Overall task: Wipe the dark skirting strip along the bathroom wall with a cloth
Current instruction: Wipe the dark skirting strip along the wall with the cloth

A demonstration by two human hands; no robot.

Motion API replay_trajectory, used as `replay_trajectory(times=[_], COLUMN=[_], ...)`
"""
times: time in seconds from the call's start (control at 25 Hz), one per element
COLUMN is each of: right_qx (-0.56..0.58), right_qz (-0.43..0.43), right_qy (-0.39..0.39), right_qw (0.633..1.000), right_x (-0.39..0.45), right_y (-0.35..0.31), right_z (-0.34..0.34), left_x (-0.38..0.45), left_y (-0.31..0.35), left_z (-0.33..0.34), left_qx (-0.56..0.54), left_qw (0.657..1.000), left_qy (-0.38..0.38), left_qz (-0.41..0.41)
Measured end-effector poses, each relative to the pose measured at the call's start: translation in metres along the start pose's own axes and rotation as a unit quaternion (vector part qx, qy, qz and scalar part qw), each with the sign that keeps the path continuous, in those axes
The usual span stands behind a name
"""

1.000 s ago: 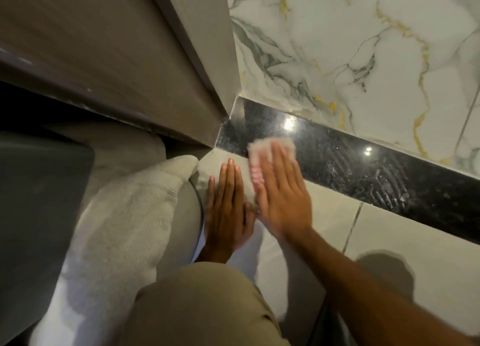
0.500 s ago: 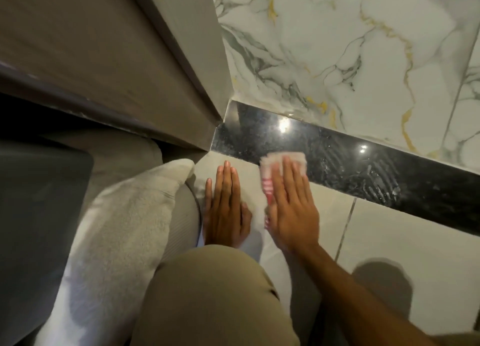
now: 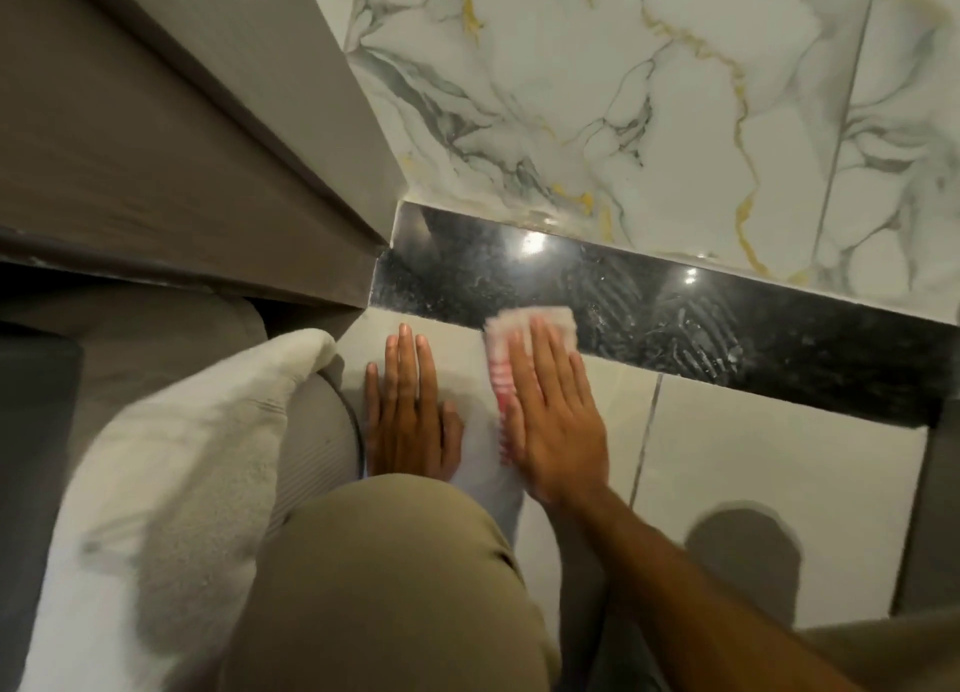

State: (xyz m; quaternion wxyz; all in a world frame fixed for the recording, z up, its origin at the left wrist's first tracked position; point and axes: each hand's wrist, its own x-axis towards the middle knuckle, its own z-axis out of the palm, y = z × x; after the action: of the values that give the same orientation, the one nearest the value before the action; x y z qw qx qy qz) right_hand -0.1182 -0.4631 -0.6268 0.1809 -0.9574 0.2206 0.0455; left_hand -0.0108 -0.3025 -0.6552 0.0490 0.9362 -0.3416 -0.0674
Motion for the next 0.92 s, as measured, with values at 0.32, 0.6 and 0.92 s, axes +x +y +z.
replay_trajectory(times=[0.32, 0.6, 0.92], right_qx=[0.005, -0.03, 0.014], right_qz=[0.024, 0.114, 0.129], right_qy=[0.057, 0.09, 0.062], right_qw=[0.998, 0.989, 0.99], right_x=[0.09, 0.011, -0.008], right_y=[-0.007, 0.034, 0.03], right_z=[0.003, -0.014, -0.005], left_x=[0.002, 0.01, 0.014], left_y=[0.004, 0.042, 0.051], left_z=[0.005, -0.003, 0.001], left_qx=[-0.003, -0.02, -0.001], left_qw=[1.0, 0.997, 0.996], left_qy=[-0.01, -0.038, -0.04], left_qz=[-0.012, 0.064, 0.079])
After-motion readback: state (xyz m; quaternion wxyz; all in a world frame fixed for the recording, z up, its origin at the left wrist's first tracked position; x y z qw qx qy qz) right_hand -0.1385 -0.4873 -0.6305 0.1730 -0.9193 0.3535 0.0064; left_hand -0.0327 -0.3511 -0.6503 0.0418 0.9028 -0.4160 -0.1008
